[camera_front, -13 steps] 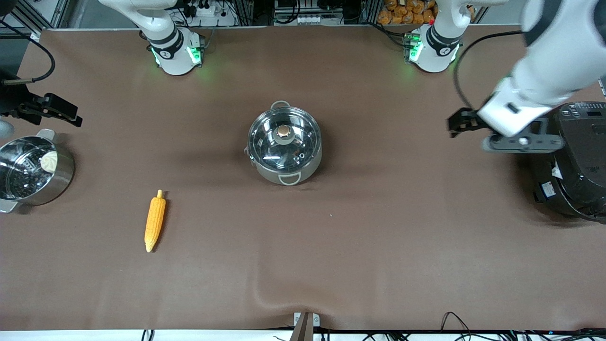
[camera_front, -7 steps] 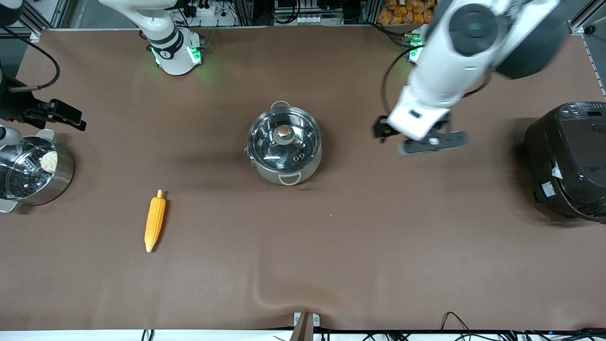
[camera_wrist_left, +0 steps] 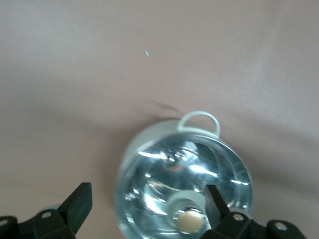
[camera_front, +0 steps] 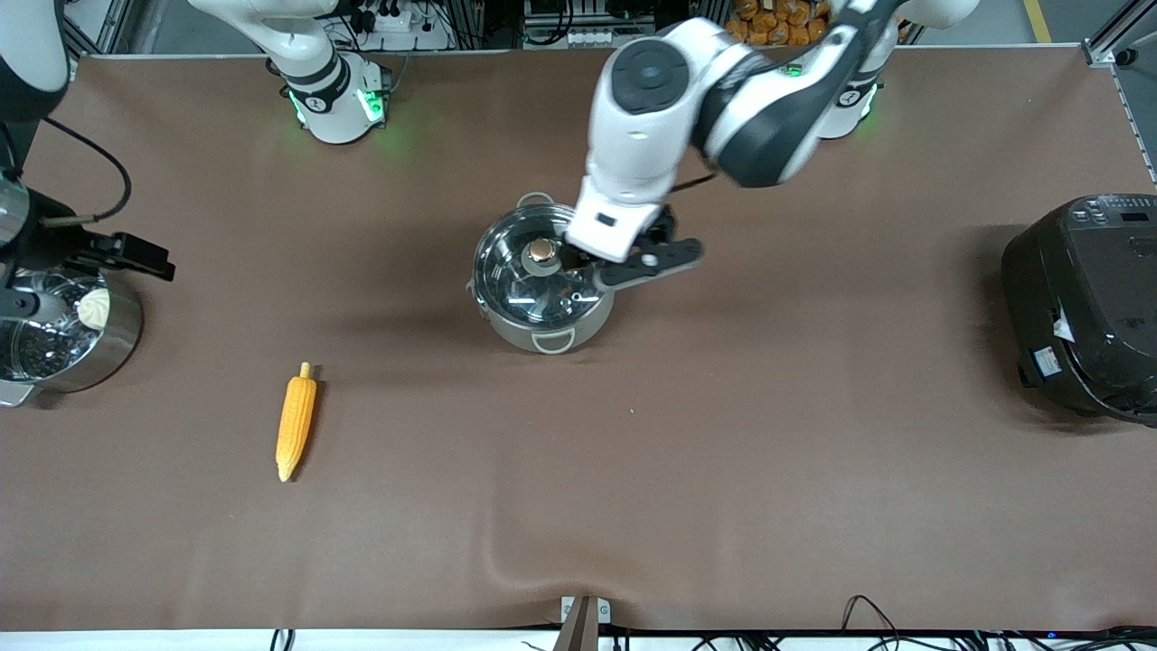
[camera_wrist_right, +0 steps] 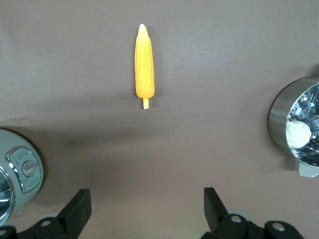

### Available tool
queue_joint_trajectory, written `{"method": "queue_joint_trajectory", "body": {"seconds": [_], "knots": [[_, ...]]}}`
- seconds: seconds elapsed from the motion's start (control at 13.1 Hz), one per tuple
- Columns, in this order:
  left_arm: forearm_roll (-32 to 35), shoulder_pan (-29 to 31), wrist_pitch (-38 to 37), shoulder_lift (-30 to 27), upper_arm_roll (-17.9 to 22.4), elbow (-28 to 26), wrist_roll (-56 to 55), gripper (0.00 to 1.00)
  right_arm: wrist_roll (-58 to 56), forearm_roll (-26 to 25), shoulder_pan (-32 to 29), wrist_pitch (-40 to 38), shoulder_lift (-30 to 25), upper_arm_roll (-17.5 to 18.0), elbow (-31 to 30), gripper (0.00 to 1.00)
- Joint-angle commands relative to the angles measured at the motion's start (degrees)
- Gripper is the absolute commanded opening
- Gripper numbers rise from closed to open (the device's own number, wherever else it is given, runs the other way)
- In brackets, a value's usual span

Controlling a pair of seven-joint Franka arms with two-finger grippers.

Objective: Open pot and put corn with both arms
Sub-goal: 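Grasp the lid knob with the left gripper while the right gripper reaches the corn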

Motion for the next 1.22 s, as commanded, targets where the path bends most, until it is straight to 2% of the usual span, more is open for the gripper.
{"method": "queue_joint_trajectory", "body": {"seconds": [0.0, 0.23, 0.46, 0.53, 0.84, 1.15], "knots": [[-0.7, -3.8, 0.7, 6.7, 1.3, 5.1, -5.2, 1.0, 0.2, 0.1, -0.5, 3.2, 3.5, 0.2, 1.4, 1.0], [-0.6, -6.4, 2.3, 9.4, 1.2, 5.1, -8.9, 1.0, -0.1, 0.0, 0.5, 5.8, 8.9, 0.2, 0.6, 1.0], [-0.3, -8.3, 2.3, 10.3, 1.1, 4.8, -10.7, 1.0, 0.0, 0.0, 0.8, 17.8, 9.9, 0.3, -8.4, 1.0], [-0.3, -8.4, 2.3, 10.6, 1.1, 4.7, -10.7, 0.94, 0.0, 0.0, 1.1, 20.8, 11.2, 0.3, -9.8, 1.0], [-0.2, -9.5, 2.3, 11.6, 1.1, 4.7, -10.8, 0.87, -0.8, -0.6, 2.9, 32.2, 19.3, 0.2, -9.8, 1.0], [-0.3, -9.3, 2.3, 11.6, 1.1, 4.4, -10.7, 0.79, -9.7, -1.3, 2.6, 41.1, 25.4, 0.2, -9.8, 1.0]]}}
